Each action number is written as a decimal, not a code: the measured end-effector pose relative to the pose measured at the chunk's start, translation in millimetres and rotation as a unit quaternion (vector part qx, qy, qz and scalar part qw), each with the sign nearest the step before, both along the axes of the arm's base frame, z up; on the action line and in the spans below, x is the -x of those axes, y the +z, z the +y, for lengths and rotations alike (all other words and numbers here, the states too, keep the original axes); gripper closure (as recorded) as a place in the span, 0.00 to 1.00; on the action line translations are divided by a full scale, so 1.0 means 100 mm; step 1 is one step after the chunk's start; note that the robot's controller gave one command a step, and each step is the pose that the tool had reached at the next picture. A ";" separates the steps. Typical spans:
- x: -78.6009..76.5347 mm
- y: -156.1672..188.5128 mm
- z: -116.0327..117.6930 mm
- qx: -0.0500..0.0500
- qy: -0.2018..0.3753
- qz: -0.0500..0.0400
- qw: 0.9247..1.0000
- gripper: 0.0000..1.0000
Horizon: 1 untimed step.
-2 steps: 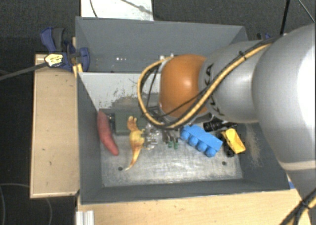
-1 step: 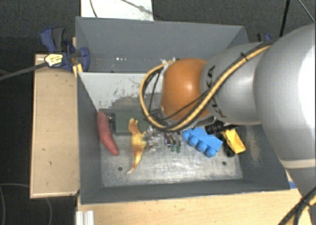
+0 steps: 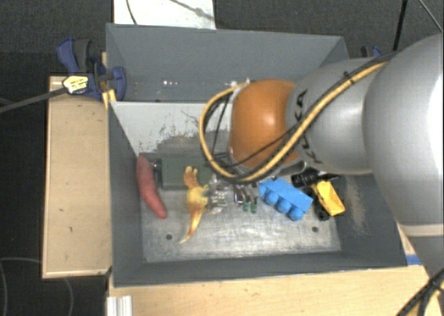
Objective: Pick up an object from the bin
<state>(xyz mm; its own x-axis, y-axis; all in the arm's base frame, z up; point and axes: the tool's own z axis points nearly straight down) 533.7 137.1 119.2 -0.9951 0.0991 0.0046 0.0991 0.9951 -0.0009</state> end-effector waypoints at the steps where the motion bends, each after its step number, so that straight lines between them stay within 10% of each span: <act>1: -0.23 -0.22 0.29 -0.001 0.025 -0.008 1.000 1.00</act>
Offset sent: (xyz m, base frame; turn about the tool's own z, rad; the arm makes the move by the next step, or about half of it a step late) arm -0.0234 -0.0379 0.3451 0.0097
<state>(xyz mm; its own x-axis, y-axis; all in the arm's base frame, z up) 557.2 166.2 97.4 -0.9988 0.0487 -0.0107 0.0486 0.9988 0.0015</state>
